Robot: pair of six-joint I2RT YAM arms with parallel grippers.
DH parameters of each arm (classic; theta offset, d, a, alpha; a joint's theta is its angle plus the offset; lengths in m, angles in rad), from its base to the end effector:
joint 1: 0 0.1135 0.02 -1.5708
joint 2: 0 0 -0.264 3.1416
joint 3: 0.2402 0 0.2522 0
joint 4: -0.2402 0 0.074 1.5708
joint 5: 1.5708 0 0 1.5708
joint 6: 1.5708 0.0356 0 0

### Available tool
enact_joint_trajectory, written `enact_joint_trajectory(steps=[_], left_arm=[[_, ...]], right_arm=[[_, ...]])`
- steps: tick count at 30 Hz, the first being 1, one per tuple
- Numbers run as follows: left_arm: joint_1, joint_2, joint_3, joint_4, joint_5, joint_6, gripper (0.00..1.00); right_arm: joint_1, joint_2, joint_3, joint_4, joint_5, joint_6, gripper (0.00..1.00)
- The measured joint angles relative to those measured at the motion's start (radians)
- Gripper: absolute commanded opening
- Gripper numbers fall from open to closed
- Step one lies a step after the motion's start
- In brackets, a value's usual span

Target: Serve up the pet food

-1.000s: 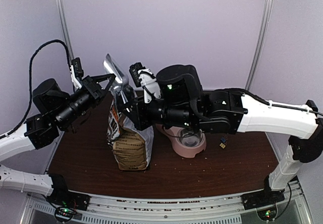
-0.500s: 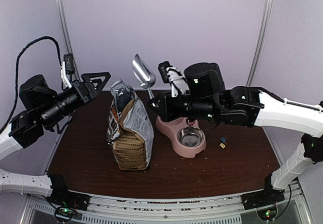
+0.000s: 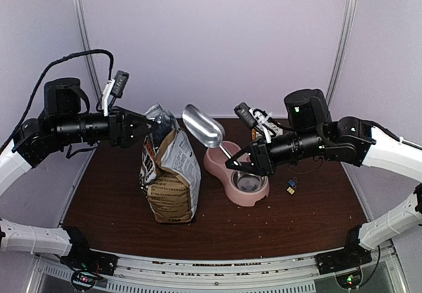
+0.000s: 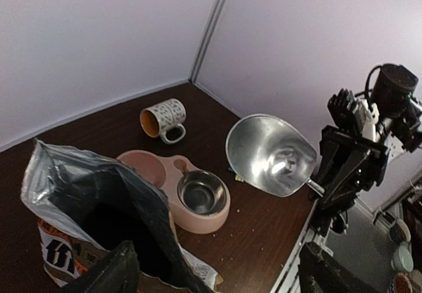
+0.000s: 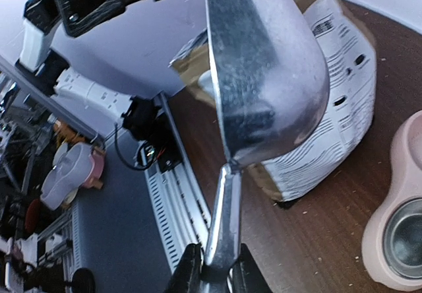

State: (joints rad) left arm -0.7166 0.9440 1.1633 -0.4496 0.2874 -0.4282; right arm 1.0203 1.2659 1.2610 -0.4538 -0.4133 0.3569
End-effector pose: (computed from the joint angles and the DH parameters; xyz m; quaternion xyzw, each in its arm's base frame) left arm 0.1415 -0.1367 0.4145 0.1995 0.7548 -0.4273 0.4560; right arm 0.1351 0.2475 0.3769 -0.3731 0.7507 0.4628 0.2881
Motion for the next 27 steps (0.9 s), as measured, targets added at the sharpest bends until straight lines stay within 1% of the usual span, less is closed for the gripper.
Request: enact_joint_trajectory(steps=[3, 6, 9, 12, 19, 24, 27], left_arm=[[0.001, 0.041, 0.021, -0.062, 0.14, 0.062, 0.88], [0.001, 0.061, 0.037, -0.101, 0.246, 0.101, 0.89], [0.001, 0.083, 0.044, -0.123, 0.324, 0.126, 0.89], [0.001, 0.11, 0.044, -0.151, 0.372, 0.138, 0.88], [0.0, 0.15, 0.044, -0.167, 0.457, 0.145, 0.68], [-0.006, 0.151, 0.043, -0.165, 0.488, 0.141, 0.51], [-0.014, 0.155, 0.043, -0.164, 0.498, 0.141, 0.44]], right_arm=[[0.0, -0.028, -0.042, -0.009, -0.144, -0.013, 0.0], [0.001, -0.045, -0.063, -0.015, -0.268, -0.015, 0.0], [0.003, -0.051, -0.066, -0.019, -0.351, -0.017, 0.0], [0.012, -0.051, -0.066, -0.031, -0.401, -0.026, 0.0], [0.027, -0.029, -0.057, -0.088, -0.448, -0.062, 0.0], [0.031, -0.007, -0.051, -0.114, -0.457, -0.078, 0.0], [0.033, 0.004, -0.043, -0.127, -0.459, -0.087, 0.0]])
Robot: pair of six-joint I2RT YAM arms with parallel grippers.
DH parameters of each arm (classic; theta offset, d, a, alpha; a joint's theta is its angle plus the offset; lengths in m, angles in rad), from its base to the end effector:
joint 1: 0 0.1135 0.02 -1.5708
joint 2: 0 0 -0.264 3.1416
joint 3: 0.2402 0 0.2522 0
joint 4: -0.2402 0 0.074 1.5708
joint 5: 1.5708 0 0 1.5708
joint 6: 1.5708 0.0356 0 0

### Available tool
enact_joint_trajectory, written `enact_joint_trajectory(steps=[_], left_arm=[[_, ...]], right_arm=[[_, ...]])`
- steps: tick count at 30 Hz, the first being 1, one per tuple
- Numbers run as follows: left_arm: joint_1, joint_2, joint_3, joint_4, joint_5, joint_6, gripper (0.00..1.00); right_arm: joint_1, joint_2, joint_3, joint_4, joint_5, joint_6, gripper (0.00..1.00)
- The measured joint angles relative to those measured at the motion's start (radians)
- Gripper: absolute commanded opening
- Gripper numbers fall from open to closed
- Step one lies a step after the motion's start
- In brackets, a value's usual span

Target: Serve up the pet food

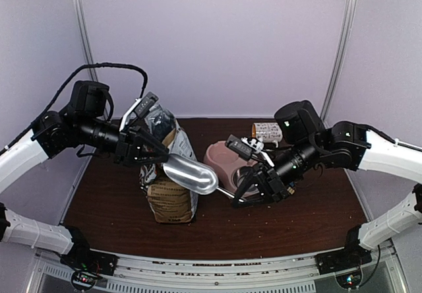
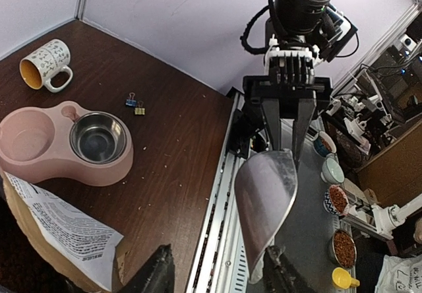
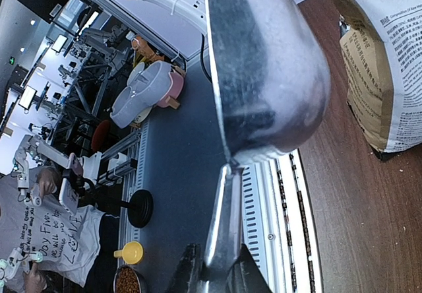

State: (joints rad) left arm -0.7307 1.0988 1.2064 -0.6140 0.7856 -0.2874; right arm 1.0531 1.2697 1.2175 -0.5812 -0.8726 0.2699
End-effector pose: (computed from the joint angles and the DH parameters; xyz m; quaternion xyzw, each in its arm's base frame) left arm 0.1499 -0.1681 0.3865 0.3645 0.7339 -0.5165 0.2486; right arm 0.1087 0.2460 0.3554 -0.4850 0.6745 0.5490 0.0915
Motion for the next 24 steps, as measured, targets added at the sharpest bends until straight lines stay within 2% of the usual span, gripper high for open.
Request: enact_joint_trajectory(steps=[4, 15, 21, 24], left_arm=[[-0.016, 0.009, 0.0, 0.0, 0.012, 0.004, 0.4], [-0.036, 0.018, 0.0, 0.0, 0.033, 0.022, 0.09], [-0.037, 0.018, -0.003, 0.003, 0.034, 0.04, 0.0], [-0.037, 0.017, -0.012, 0.015, 0.033, 0.042, 0.0]], right_arm=[[0.001, 0.009, 0.011, -0.009, -0.003, -0.005, 0.0], [0.001, 0.027, 0.022, -0.01, -0.006, -0.005, 0.0], [0.001, 0.029, 0.029, -0.018, 0.0, -0.003, 0.0], [0.0, 0.029, 0.031, -0.023, 0.011, -0.003, 0.0]])
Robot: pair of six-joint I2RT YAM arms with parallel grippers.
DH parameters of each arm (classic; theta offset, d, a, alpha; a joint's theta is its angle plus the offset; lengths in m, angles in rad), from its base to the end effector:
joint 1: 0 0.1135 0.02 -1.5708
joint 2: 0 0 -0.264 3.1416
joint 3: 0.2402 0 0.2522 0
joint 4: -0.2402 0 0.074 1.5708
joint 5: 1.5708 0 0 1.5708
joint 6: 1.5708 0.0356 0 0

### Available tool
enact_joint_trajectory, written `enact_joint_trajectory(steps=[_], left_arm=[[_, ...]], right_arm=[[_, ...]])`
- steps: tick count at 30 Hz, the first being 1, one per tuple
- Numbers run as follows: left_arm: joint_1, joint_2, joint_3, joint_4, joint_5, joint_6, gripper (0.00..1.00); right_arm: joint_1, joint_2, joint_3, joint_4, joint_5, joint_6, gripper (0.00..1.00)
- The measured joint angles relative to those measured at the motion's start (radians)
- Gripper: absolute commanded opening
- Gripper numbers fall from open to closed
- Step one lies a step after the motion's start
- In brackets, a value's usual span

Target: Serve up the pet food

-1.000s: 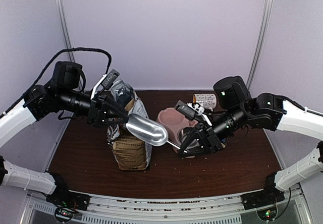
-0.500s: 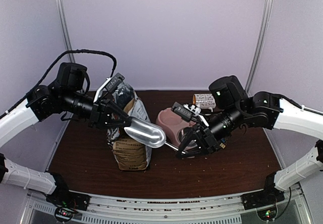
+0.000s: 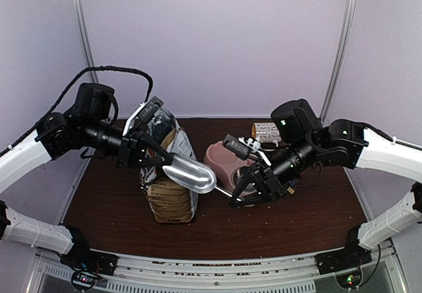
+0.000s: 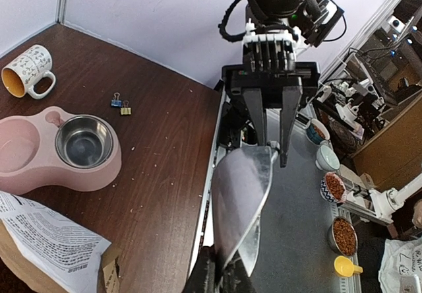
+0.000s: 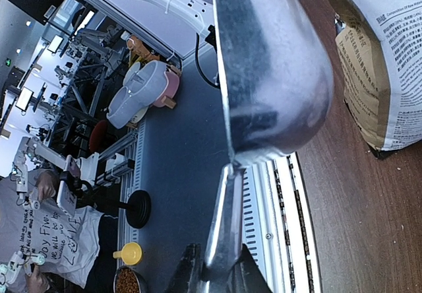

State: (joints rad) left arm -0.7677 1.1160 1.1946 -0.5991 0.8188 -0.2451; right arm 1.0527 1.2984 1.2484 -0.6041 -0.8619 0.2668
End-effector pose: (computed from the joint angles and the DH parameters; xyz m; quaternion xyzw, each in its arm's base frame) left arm 0.1466 -0.1776 0.3808 0.3978 0.7152 -0.5243 0.2351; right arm 0.1121 0.2512 0.3563 -0.4827 0.6819 0.5424 0.0880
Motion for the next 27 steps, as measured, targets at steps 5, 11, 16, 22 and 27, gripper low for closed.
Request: enact_joint_trajectory(steps=[5, 11, 16, 22, 27], left_arm=[[0.002, -0.02, -0.05, 0.066, -0.008, -0.033, 0.0], [0.002, -0.046, -0.102, 0.134, -0.045, -0.122, 0.0], [0.0, -0.06, -0.143, 0.196, -0.086, -0.219, 0.0], [0.0, -0.063, -0.168, 0.265, -0.131, -0.302, 0.0], [0.0, -0.087, -0.176, 0.293, -0.167, -0.333, 0.0]], right_arm=[[-0.016, -0.005, -0.012, 0.009, 0.006, 0.006, 0.13], [-0.046, -0.044, -0.063, 0.09, 0.025, 0.035, 0.52], [-0.091, -0.119, -0.155, 0.221, 0.065, 0.085, 0.73], [-0.151, -0.241, -0.396, 0.542, 0.141, 0.26, 0.83], [-0.143, -0.266, -0.524, 0.804, 0.204, 0.403, 0.84]])
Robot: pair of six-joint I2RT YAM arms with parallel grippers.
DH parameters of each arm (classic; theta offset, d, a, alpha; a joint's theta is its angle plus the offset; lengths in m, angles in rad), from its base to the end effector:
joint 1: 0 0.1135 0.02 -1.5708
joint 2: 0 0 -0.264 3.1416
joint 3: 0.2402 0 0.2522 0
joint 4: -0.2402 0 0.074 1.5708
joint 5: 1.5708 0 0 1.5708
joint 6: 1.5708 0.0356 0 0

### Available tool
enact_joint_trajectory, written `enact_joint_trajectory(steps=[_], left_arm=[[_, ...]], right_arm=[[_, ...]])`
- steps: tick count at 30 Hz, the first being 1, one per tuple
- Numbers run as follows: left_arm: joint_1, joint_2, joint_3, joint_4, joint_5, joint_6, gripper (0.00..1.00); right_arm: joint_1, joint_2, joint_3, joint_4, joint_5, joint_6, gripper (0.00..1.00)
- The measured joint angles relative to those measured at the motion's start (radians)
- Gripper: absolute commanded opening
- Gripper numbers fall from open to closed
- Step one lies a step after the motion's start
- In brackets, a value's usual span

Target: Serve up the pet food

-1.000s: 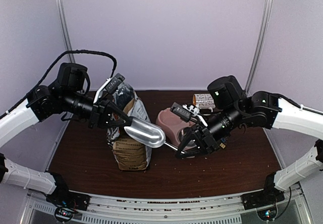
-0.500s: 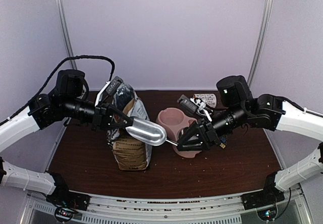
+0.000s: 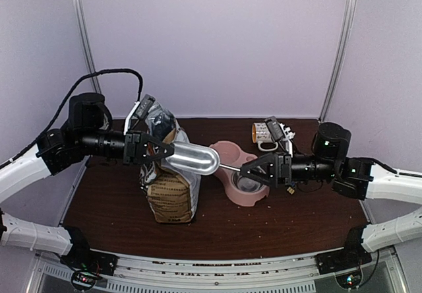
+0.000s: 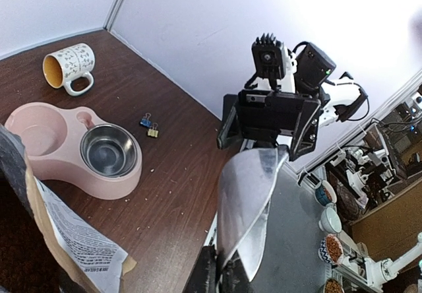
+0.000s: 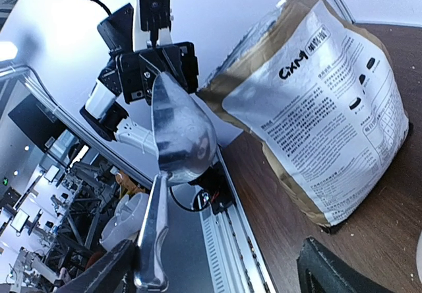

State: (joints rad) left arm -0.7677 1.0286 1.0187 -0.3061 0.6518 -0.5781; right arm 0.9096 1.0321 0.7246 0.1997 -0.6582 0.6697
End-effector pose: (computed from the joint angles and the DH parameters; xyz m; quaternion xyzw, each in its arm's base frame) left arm 0.1480 -0.1729 0.3654 0.2597 0.7457 -0.5493 0.2734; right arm 0.1288 0.2010 0.3122 -0.2986 0.6733 0.6182 0.2743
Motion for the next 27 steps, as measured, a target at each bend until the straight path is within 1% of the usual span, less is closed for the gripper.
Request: enact_joint_trajectory(steps=[5, 8, 11, 16, 22, 27], left_arm=[[0.0, -0.016, 0.0, 0.01, -0.022, -0.009, 0.0], [0.0, -0.016, 0.0, 0.009, -0.029, -0.009, 0.0], [0.0, -0.016, 0.0, 0.009, -0.031, -0.009, 0.0], [0.0, -0.016, 0.0, 0.007, -0.038, -0.008, 0.0], [0.0, -0.016, 0.0, 0.006, -0.046, -0.008, 0.0], [0.0, -0.016, 0.0, 0.005, -0.047, -0.008, 0.0]], right_arm=[[0.052, 0.0, -0.011, 0.127, 0.077, 0.06, 0.81], [0.085, 0.008, 0.011, 0.146, 0.107, 0.063, 0.72], [0.103, 0.033, 0.056, 0.138, 0.124, 0.056, 0.63], [0.128, 0.082, 0.13, 0.092, 0.148, 0.031, 0.54], [0.143, 0.113, 0.141, 0.058, 0.164, 0.014, 0.54], [0.147, 0.125, 0.141, 0.039, 0.176, 0.009, 0.43]])
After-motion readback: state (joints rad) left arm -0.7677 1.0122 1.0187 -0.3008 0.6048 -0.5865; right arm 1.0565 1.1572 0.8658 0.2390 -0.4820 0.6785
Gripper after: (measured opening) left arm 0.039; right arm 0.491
